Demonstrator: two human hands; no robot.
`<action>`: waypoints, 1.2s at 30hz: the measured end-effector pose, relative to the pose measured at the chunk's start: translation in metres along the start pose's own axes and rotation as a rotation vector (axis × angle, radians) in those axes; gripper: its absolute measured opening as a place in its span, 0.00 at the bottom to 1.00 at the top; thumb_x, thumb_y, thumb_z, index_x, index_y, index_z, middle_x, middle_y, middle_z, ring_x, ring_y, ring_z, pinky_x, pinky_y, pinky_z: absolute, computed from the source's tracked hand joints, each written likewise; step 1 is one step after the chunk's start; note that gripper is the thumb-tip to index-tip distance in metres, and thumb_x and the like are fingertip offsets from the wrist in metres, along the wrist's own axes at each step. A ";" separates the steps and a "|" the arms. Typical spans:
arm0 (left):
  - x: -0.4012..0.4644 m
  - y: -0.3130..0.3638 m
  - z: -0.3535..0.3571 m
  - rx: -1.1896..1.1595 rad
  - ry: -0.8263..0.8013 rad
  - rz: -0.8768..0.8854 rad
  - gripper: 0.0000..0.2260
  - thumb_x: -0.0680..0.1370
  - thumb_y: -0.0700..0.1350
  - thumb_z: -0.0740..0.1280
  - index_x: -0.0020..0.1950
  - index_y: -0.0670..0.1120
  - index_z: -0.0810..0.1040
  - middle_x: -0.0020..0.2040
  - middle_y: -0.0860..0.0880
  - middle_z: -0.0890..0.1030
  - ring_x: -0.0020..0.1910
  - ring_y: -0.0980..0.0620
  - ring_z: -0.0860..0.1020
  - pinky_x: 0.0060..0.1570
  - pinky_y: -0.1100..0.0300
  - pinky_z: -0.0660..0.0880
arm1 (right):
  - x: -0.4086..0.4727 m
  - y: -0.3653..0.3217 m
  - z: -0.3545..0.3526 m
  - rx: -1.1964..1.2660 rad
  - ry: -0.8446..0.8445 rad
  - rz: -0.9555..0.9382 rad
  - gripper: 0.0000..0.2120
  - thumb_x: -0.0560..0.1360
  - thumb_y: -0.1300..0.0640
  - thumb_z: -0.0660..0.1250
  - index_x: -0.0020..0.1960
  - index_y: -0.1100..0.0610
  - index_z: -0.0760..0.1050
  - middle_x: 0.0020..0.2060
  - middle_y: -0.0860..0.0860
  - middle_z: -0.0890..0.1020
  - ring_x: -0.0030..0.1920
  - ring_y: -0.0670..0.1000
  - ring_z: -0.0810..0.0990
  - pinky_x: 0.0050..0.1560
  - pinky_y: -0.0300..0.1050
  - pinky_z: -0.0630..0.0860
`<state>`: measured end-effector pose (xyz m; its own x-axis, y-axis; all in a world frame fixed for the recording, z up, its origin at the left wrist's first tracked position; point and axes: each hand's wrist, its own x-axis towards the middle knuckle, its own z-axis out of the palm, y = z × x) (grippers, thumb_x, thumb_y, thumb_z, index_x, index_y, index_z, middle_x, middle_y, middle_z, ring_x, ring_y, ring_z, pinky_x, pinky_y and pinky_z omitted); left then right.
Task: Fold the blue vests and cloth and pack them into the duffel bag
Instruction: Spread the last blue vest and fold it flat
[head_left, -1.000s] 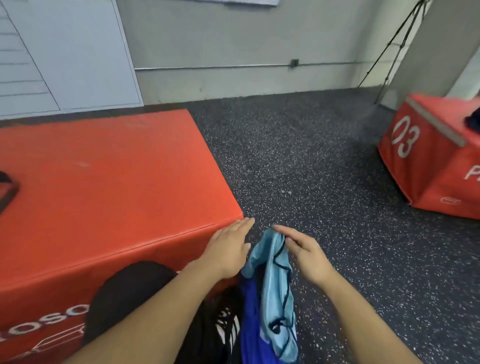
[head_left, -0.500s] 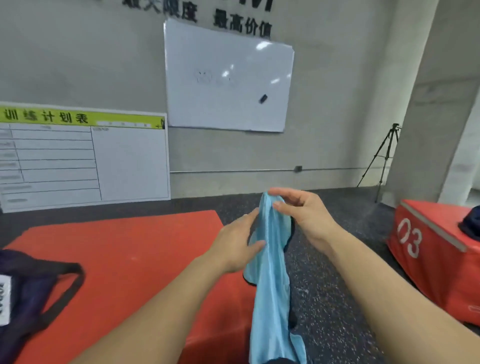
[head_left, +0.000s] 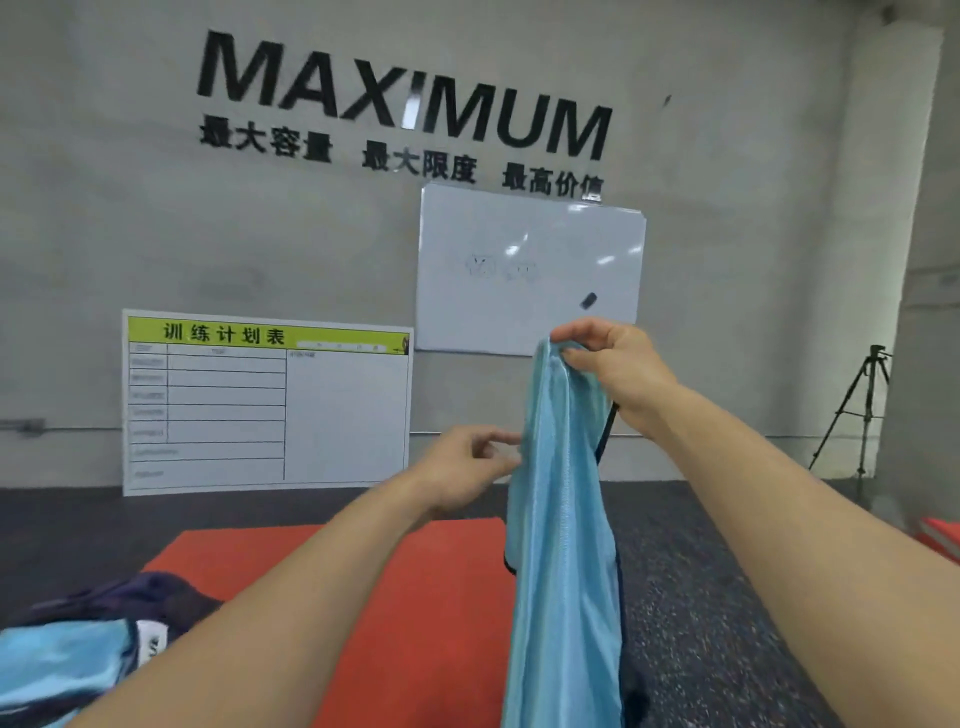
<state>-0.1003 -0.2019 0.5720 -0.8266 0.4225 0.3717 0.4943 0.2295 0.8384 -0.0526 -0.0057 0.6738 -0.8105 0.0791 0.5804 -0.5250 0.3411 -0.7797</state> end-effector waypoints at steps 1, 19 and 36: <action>-0.001 0.004 -0.007 -0.021 0.044 0.040 0.20 0.78 0.47 0.73 0.69 0.50 0.77 0.48 0.51 0.80 0.45 0.56 0.78 0.51 0.61 0.76 | 0.001 -0.006 0.008 0.001 -0.050 -0.004 0.12 0.79 0.68 0.67 0.51 0.53 0.83 0.49 0.48 0.87 0.54 0.49 0.83 0.54 0.40 0.78; -0.058 0.038 -0.166 0.201 -0.025 -0.086 0.14 0.73 0.47 0.78 0.58 0.49 0.83 0.50 0.48 0.87 0.50 0.47 0.86 0.60 0.47 0.79 | 0.028 -0.034 0.046 -0.178 -0.131 -0.142 0.08 0.82 0.68 0.64 0.51 0.56 0.77 0.48 0.48 0.88 0.51 0.50 0.85 0.60 0.53 0.79; -0.095 0.030 -0.265 0.402 0.537 0.093 0.05 0.80 0.42 0.70 0.49 0.48 0.86 0.49 0.43 0.86 0.44 0.53 0.77 0.48 0.57 0.72 | 0.042 -0.014 0.046 -0.599 -0.094 -0.237 0.17 0.82 0.65 0.64 0.45 0.48 0.87 0.48 0.45 0.85 0.45 0.42 0.80 0.40 0.32 0.74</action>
<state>-0.0782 -0.4670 0.6677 -0.7438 -0.0140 0.6682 0.5454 0.5652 0.6189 -0.0911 -0.0506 0.6981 -0.7240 -0.1351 0.6765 -0.4788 0.8044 -0.3518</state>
